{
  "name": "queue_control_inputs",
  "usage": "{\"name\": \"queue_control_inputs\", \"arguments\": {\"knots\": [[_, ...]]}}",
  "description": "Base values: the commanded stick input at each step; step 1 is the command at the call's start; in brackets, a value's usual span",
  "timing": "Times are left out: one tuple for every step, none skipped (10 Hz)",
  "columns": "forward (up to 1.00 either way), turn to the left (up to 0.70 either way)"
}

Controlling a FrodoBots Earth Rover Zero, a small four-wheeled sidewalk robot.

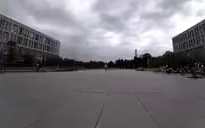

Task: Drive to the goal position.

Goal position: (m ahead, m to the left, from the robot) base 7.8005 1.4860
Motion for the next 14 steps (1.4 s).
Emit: {"name": "queue_control_inputs", "arguments": {"knots": [[0.7,0.0],[0.7,0.0],[0.7,0.0],[0.7,0.0],[0.7,0.0],[0.7,0.0],[0.7,0.0],[0.7,0.0],[0.7,0.0],[0.7,0.0],[0.7,0.0],[0.7,0.0],[0.7,0.0],[0.7,0.0]]}}
